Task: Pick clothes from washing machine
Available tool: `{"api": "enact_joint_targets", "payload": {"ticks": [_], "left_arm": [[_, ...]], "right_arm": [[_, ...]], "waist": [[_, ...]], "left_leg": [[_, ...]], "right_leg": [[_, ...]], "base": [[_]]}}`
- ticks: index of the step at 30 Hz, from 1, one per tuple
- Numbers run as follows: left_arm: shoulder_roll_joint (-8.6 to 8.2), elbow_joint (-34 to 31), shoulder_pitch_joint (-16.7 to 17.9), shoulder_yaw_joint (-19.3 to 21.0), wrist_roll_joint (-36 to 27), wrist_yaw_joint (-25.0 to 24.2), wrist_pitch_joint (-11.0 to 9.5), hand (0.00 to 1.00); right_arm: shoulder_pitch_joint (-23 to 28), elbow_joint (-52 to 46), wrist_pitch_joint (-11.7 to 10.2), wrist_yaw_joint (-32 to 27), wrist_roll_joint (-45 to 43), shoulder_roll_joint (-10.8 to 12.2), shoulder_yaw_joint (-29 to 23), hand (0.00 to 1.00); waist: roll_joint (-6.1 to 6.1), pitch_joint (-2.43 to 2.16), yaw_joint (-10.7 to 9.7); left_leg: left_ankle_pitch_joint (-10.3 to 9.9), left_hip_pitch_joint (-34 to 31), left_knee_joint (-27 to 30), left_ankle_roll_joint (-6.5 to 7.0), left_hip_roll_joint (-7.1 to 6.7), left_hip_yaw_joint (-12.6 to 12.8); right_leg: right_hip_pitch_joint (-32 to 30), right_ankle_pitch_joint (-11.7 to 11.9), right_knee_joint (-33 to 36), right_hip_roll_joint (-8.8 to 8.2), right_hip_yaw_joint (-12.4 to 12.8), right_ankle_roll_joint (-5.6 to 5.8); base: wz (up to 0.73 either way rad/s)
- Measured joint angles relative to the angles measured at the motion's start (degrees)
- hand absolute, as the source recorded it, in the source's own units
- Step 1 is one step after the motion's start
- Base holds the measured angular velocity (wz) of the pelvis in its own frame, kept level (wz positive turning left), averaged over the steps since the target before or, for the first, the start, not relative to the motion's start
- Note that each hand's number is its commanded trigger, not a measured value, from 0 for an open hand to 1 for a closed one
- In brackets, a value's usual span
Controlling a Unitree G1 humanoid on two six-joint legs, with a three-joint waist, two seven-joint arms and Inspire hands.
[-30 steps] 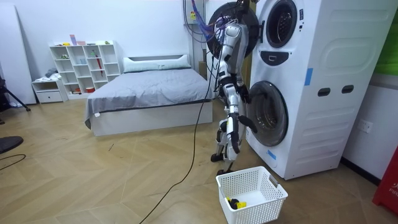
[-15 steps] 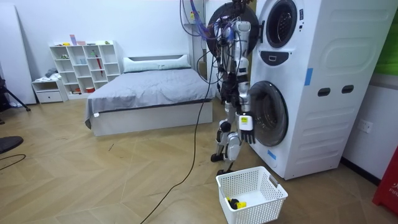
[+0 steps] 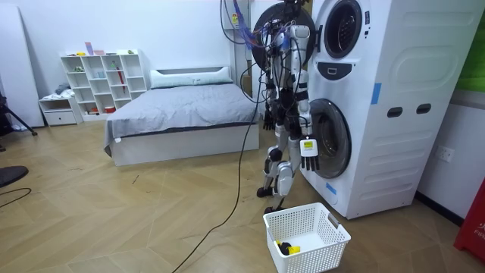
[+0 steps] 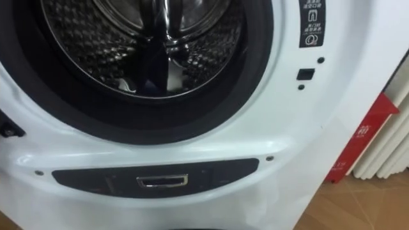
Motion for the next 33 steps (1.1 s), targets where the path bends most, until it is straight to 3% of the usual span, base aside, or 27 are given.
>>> {"api": "enact_joint_targets", "payload": {"ticks": [2,6,9,10,11,12,13,14,16,18,19,20,22,24,26,29,32,33], "left_arm": [[-0.14,-0.04,0.15,0.07,-0.02,-0.04,0.05,0.0],[-0.04,-0.54,0.09,0.4,-0.01,-0.23,-0.02,0.0],[-0.21,-3.1,-0.27,0.38,0.0,-1.06,0.47,0.0],[-0.46,-3.69,-0.98,0.4,-0.04,-1.24,0.43,0.0],[-0.85,-3.69,-0.27,0.4,-0.04,-1.29,0.47,0.0],[-1.03,-3.7,-0.02,0.4,-0.04,-1.35,0.48,0.0],[-1.11,-3.85,-0.32,0.41,-0.04,-1.4,0.53,0.0],[-0.91,-4.02,-1.52,0.35,-0.08,-1.41,0.5,0.0],[-0.92,-4.54,-3.87,0.19,-0.7,-1.45,0.16,0.0],[-1.06,-5.54,-6.25,-0.86,-0.8,-1.65,-1.21,0.0],[-1.03,-5.63,-8.19,-1.87,-1.42,-1.73,-2.2,0.0],[-0.94,-6.3,-9.79,-3.53,-1.65,-1.98,-2.51,0.0],[-0.94,-6.54,-11.56,-6.07,-1.73,-2.32,-3.18,0.0],[-1.15,-6.26,-12.83,-7.45,-1.69,-2.48,-3.29,0.0],[-1.09,-5.21,-12.55,-8.06,-1.66,-2.87,-3.41,0.0],[-0.55,-3.08,-9.75,-8.59,-2.8,-3.55,-3.5,0.0],[0.36,-2.11,-6.71,-8.44,-4.73,-3.54,-3.6,0.0],[0.56,-1.56,-6.48,-8.27,-5.14,-3.53,-3.67,0.0]], "right_arm": [[0.16,-0.35,-0.53,0.04,-1.6,-0.01,-0.12,0.0],[0.27,-1.81,-0.5,0.62,-5.26,-0.15,-0.18,0.0],[0.21,-2.81,-0.53,0.81,-8.35,-0.53,-0.31,0.0],[0.05,-3.23,-0.51,0.72,-8.61,-0.8,-0.59,0.0],[-0.02,-3.34,-0.42,0.58,-9.31,-1.25,-0.74,0.0],[-0.03,-3.52,-0.47,0.6,-9.72,-1.48,-0.7,0.0],[0.01,-4.41,-0.5,0.53,-10.04,-1.75,-0.71,0.0],[0.36,-5.06,-0.55,0.46,-9.94,-1.73,-0.78,0.0],[0.48,-5.35,-0.75,0.42,-9.83,-1.75,-1.8,0.0],[0.23,-5.13,-1.41,0.32,-9.82,-1.82,-2.57,0.0],[-0.04,-5.15,-1.86,0.14,-9.84,-1.8,-2.57,0.0],[-0.42,-5.4,-1.92,0.14,-10.0,-1.79,-2.56,0.0],[-0.79,-6.28,-1.8,-0.03,-10.54,-1.68,-2.73,0.0],[-0.91,-6.98,-1.68,-0.4,-10.88,-1.33,-3.16,0.0],[-0.82,-7.09,-1.64,-0.37,-12.63,-0.97,-4.59,0.0],[-0.77,-7.5,-1.69,-0.55,-11.45,-1.05,-4.5,0.0],[0.03,-8.08,-1.66,-0.67,-9.35,-1.1,-4.84,0.0],[0.11,-7.99,-1.66,-0.62,-8.96,-1.08,-5.18,0.0]], "waist": [[0.23,-0.1,0.58],[0.4,-0.11,0.87],[0.68,-0.37,1.03],[0.79,-0.15,1.17],[1.67,-0.23,1.69],[1.98,-0.46,1.58],[3.13,-0.26,0.53],[3.29,-0.2,-1.17],[3.45,-0.02,-2.61],[3.68,-0.07,-2.58],[4.04,-0.15,-2.61],[4.16,-0.03,-2.85],[4.31,-0.01,-2.89],[4.42,0.05,-2.2],[3.35,-0.15,-2.13],[3.05,-0.22,-2.21],[2.63,-0.39,-2.51],[2.75,-0.4,-2.68]], "left_leg": [[-2.11,-1.7,5.0,-0.79,1.3,-0.06],[-2.96,-5.29,12.91,-1.74,3.41,-1.28],[-3.31,-8.52,16.01,-2.4,4.89,-3.35],[-4.01,-10.19,21.05,-2.53,6.1,-3.05],[-4.33,-10.48,28.16,-2.47,7.15,-2.85],[-4.25,-10.23,31.44,-2.58,7.61,-3.05],[-3.93,-9.47,36.42,-2.86,8.07,-3.98],[-3.81,-8.26,38.1,-3.1,7.54,-5.4],[-3.63,-4.43,35.35,-3.88,7.45,-5.53],[-3.63,0.55,28.57,-4.83,7.47,-6.17],[-5.78,3.07,23.17,-6.31,7.99,-6.44],[-8.29,4.8,17.61,-6.54,8.23,-6.5],[-10.69,6.08,10.15,-5.85,8.63,-6.18],[-11.28,6.19,4.83,-4.97,8.42,-4.78],[-9.57,4.5,2.57,-1.29,6.13,-4.93],[-7.56,2.83,2.6,1.74,3.08,-4.88],[-5.69,1.44,3.0,3.77,0.1,-4.88],[-5.31,1.34,3.0,3.93,0.03,-4.78]], "right_leg": [[-0.42,-0.9,1.78,0.84,0.42,-0.8],[-0.46,-0.75,2.61,2.52,-0.28,-1.86],[-2.68,-0.56,2.44,3.63,-0.92,-4.46],[-3.56,-0.95,3.14,3.99,-2.7,-5.23],[-3.94,-1.13,3.88,4.65,-3.84,-5.72],[-3.91,-1.1,4.01,5.14,-4.32,-6.0],[-4.16,-1.2,4.52,5.7,-6.52,-6.3],[-4.63,-1.13,4.83,6.1,-8.25,-6.49],[-5.94,-1.09,5.82,6.22,-9.9,-6.59],[-7.49,-1.06,7.68,6.23,-10.9,-6.63],[-8.99,-1.01,9.0,6.15,-11.89,-6.69],[-10.75,-0.84,10.22,5.72,-12.82,-6.69],[-12.97,0.18,10.87,5.41,-14.26,-6.45],[-15.24,2.43,11.14,4.99,-14.38,-5.97],[-16.38,6.21,9.07,3.12,-13.28,-4.52],[-16.12,11.78,5.0,1.2,-9.6,-2.5],[-16.01,14.93,3.81,-1.3,-6.55,-0.35],[-15.79,14.29,5.3,-1.83,-6.07,0.27]], "base": [[-0.16],[-0.01],[-0.06],[-0.46],[-0.6],[-0.62],[-0.03],[0.22],[0.46],[0.3],[0.31],[0.32],[0.31],[0.21],[0.17],[0.09],[0.19],[0.58]]}}
